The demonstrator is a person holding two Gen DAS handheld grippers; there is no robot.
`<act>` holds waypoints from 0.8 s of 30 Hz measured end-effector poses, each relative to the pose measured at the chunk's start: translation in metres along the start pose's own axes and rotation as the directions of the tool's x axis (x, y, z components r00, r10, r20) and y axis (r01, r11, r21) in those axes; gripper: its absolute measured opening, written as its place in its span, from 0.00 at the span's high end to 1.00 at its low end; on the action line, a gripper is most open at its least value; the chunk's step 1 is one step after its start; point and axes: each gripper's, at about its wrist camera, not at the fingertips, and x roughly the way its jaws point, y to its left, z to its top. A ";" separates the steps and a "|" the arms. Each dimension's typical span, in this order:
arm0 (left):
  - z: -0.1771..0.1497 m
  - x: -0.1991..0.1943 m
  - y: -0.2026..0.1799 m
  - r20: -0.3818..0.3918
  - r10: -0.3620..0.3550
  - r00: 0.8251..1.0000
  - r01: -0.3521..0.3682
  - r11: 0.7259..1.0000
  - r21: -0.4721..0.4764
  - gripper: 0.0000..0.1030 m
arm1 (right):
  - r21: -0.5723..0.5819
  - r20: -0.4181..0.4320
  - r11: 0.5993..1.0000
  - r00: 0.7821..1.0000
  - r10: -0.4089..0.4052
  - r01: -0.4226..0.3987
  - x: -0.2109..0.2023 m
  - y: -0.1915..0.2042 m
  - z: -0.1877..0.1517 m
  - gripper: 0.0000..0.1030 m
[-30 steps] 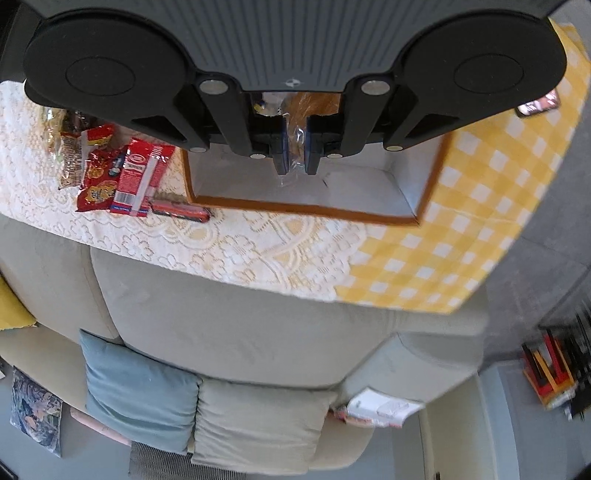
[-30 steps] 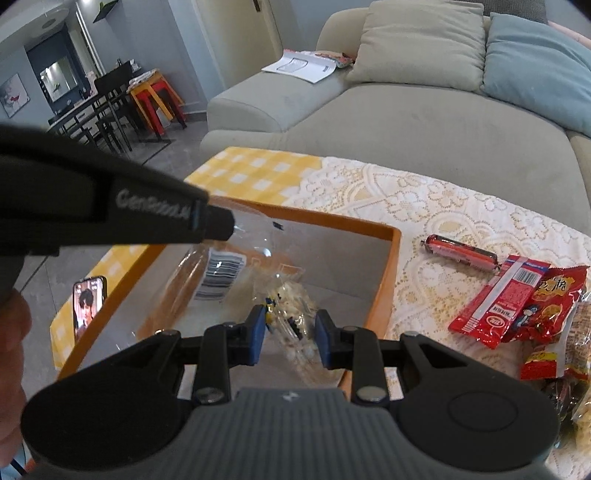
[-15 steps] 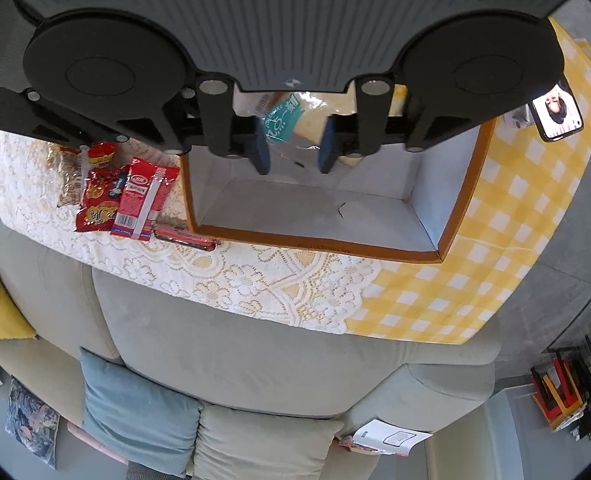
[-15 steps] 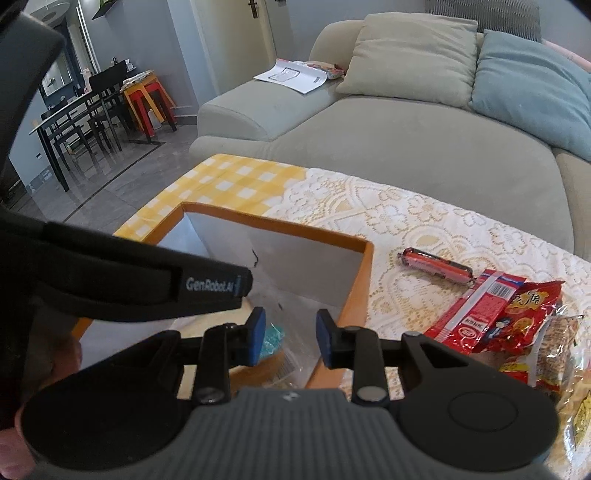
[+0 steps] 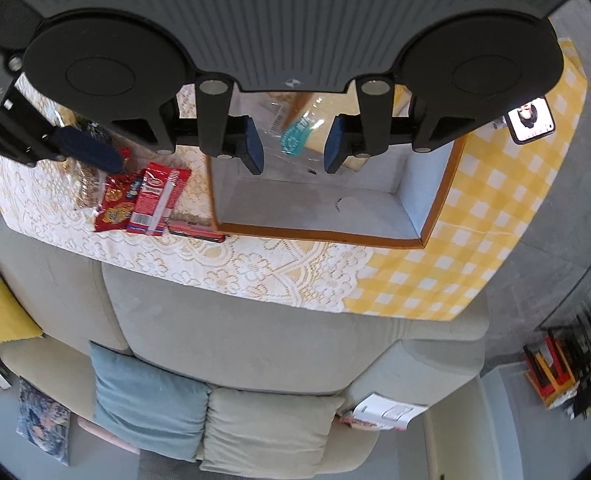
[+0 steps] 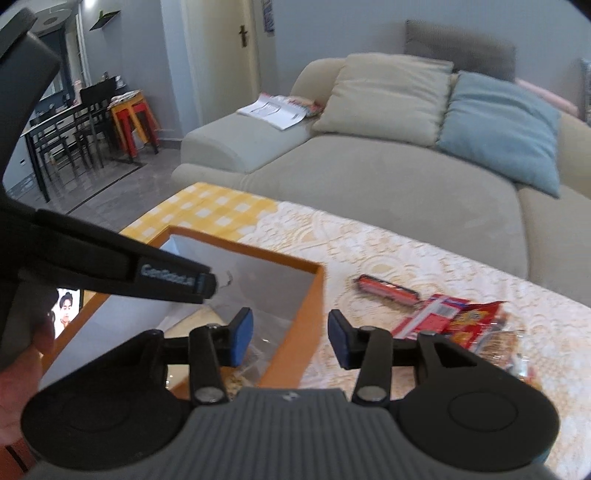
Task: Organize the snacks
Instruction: 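Lower the bread into the box and open the left gripper, then grasp the dark snack bag with the left gripper while the right grasps the cookie pack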
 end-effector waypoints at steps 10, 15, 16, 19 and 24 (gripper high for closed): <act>-0.023 -0.037 -0.056 0.052 -0.064 0.997 0.058 0.993 0.105 0.49 | 0.090 0.025 0.988 0.991 -0.129 0.126 -0.057 -0.041 -0.020 0.44; -0.038 -0.049 -0.087 0.084 -0.082 0.993 0.066 0.983 0.171 0.41 | 0.139 0.017 0.973 0.982 -0.187 0.183 -0.082 -0.065 -0.040 0.41; -0.040 -0.049 -0.092 0.086 -0.083 0.993 0.067 0.981 0.182 0.41 | 0.146 0.014 0.970 0.980 -0.197 0.193 -0.086 -0.070 -0.045 0.41; -0.049 -0.050 -0.103 0.088 -0.107 0.990 0.087 0.974 0.207 0.41 | 0.159 0.001 0.961 0.973 -0.231 0.228 -0.098 -0.083 -0.061 0.41; -0.065 -0.042 -0.119 0.066 -0.175 0.982 0.156 0.962 0.225 0.41 | 0.180 -0.007 0.956 0.972 -0.234 0.231 -0.111 -0.107 -0.095 0.41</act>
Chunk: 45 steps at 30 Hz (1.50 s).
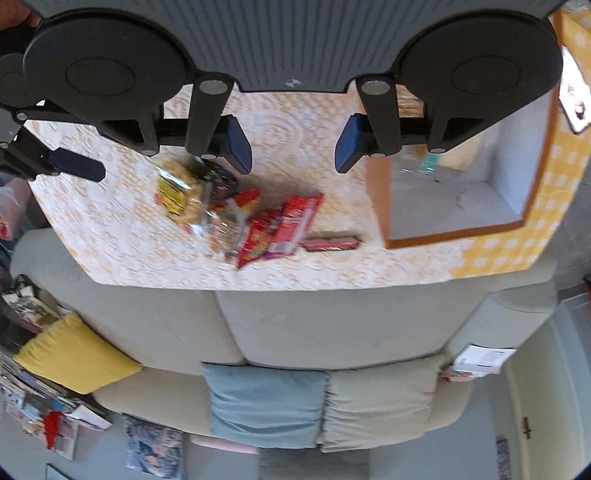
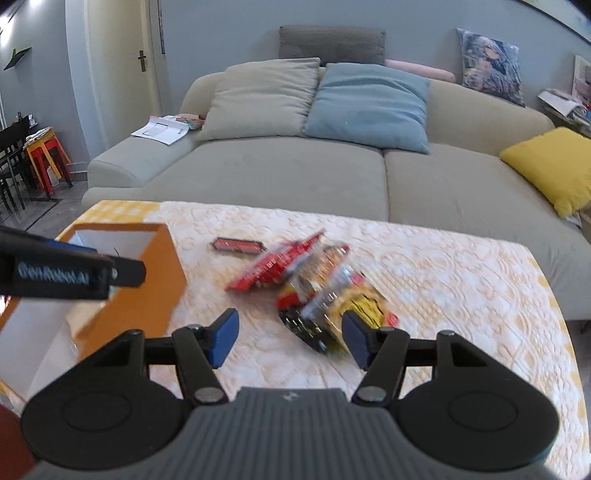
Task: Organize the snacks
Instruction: 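Grasp the dark snack bag with the left gripper while the right grasps the cookie pack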
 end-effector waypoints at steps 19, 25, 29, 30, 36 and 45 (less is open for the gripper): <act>0.001 0.104 -0.036 -0.127 -0.101 0.987 0.099 0.995 -0.022 0.41 | -0.117 -0.052 0.993 0.999 0.005 -0.011 0.084 -0.043 -0.021 0.40; 0.005 0.129 -0.031 -0.142 -0.110 0.984 0.106 0.994 -0.039 0.41 | -0.190 -0.055 0.982 0.998 -0.009 -0.001 0.120 -0.042 -0.022 0.40; 0.004 0.141 -0.029 -0.157 -0.123 0.980 0.114 0.991 -0.067 0.41 | -0.258 -0.051 0.966 0.998 -0.045 0.031 0.137 -0.037 -0.025 0.40; 0.003 0.144 -0.027 -0.160 -0.125 0.979 0.114 0.990 -0.078 0.41 | -0.284 -0.046 0.958 0.997 -0.059 0.044 0.141 -0.035 -0.026 0.40; 0.000 0.151 -0.023 -0.170 -0.131 0.977 0.112 0.987 -0.119 0.41 | -0.377 -0.003 0.922 0.996 -0.091 0.084 0.152 -0.027 -0.027 0.33; 0.003 0.156 -0.028 -0.170 -0.136 0.976 0.116 0.986 -0.119 0.41 | -0.329 0.007 0.941 0.997 -0.080 0.078 0.164 -0.034 -0.025 0.34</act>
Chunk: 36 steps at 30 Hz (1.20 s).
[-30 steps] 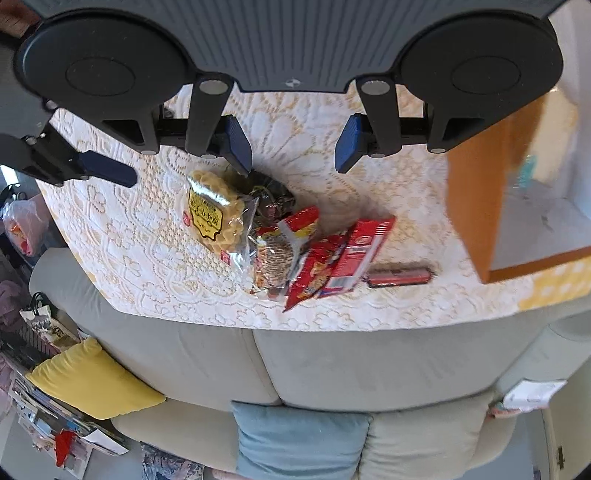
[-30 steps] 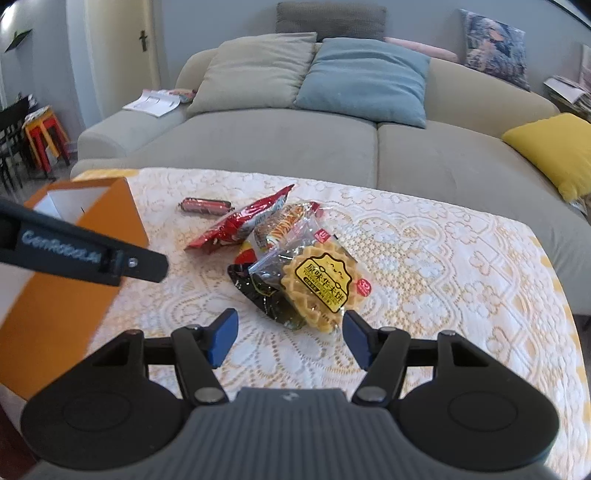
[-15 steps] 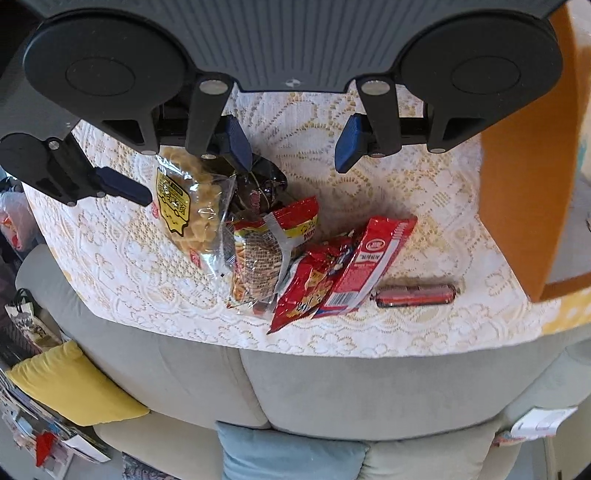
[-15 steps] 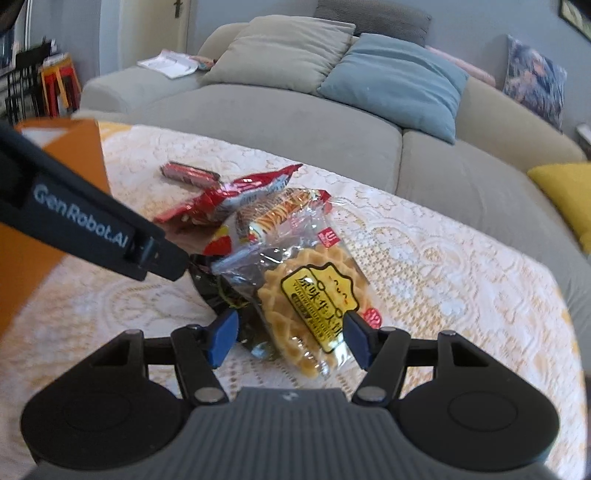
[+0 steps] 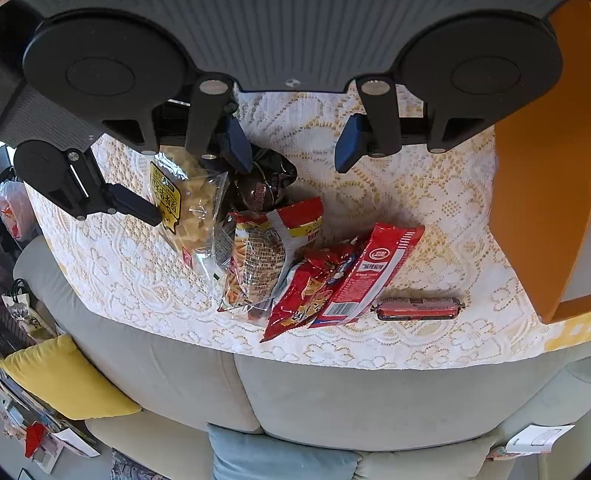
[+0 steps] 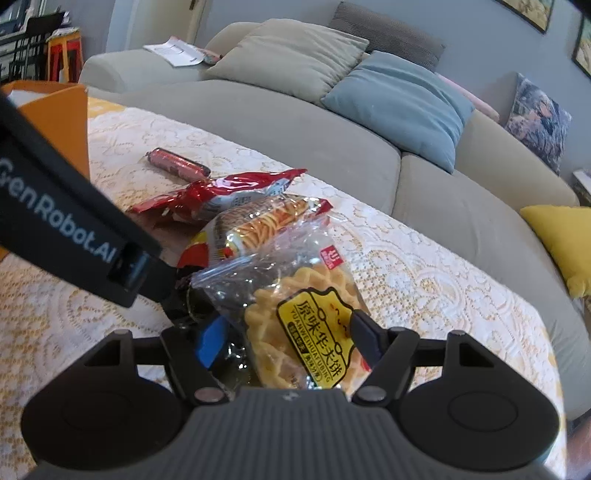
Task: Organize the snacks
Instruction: 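Grasp the dark snack bag with the left gripper while the right grasps the cookie pack, then carry the dark bag and cookie pack over the box with both grippers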
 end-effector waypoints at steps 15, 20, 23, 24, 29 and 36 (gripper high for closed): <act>0.001 0.013 -0.003 0.013 -0.034 0.999 0.035 0.997 -0.065 0.40 | 0.237 -0.061 0.965 0.990 0.127 -0.109 -0.014 -0.052 0.012 0.65; -0.002 0.028 -0.008 -0.006 -0.020 1.000 0.020 0.998 -0.055 0.40 | 0.388 -0.044 0.906 0.979 0.198 -0.166 -0.018 -0.075 0.008 0.66; -0.002 0.035 -0.014 0.003 -0.009 1.000 0.010 0.999 -0.047 0.40 | 0.452 -0.032 0.873 0.974 0.223 -0.185 -0.018 -0.084 0.004 0.66; -0.002 0.037 -0.016 0.011 -0.003 1.000 0.004 0.999 -0.046 0.40 | 0.465 -0.028 0.865 0.974 0.225 -0.187 -0.018 -0.086 0.004 0.66; -0.001 0.043 -0.019 0.039 0.020 0.999 -0.018 0.998 -0.060 0.40 | 0.530 -0.016 0.825 0.971 0.240 -0.195 -0.018 -0.098 0.003 0.64; -0.007 0.046 -0.037 0.091 0.095 0.991 -0.100 0.994 0.044 0.42 | 0.532 -0.022 0.829 0.976 0.218 -0.173 -0.016 -0.099 0.002 0.53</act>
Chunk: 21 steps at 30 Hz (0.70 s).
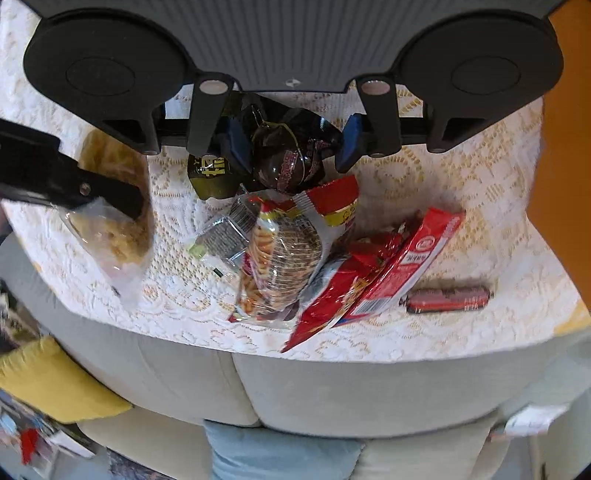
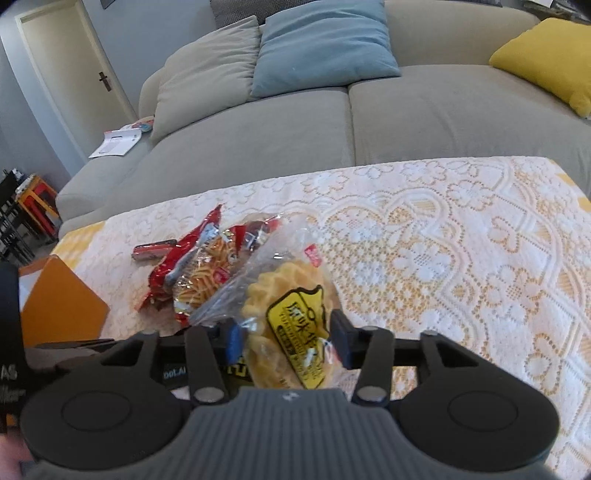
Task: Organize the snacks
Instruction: 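Carry the dark bag and cookie pack over the box with both grippers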
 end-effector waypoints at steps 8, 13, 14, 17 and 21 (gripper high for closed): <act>0.002 -0.002 -0.016 0.006 0.045 0.999 -0.046 0.993 0.110 0.50 | -0.036 -0.011 0.999 1.000 0.007 -0.007 0.008 0.007 -0.004 0.60; 0.000 -0.016 -0.017 0.037 0.025 0.999 -0.029 0.992 0.124 0.55 | -0.030 0.009 0.999 1.000 -0.011 0.011 0.000 0.005 -0.001 0.66; 0.000 -0.020 -0.017 0.041 0.018 0.999 -0.024 0.992 0.125 0.55 | -0.033 0.015 0.999 1.000 -0.019 0.019 -0.003 0.005 -0.001 0.67; -0.002 -0.031 -0.015 0.051 0.008 0.999 -0.015 0.991 0.130 0.56 | -0.037 0.035 0.999 0.999 -0.022 0.024 -0.011 0.006 0.001 0.68; -0.005 -0.050 -0.008 0.069 -0.003 0.998 -0.005 0.992 0.125 0.57 | -0.038 0.052 0.999 0.999 -0.011 0.013 -0.022 0.007 0.001 0.69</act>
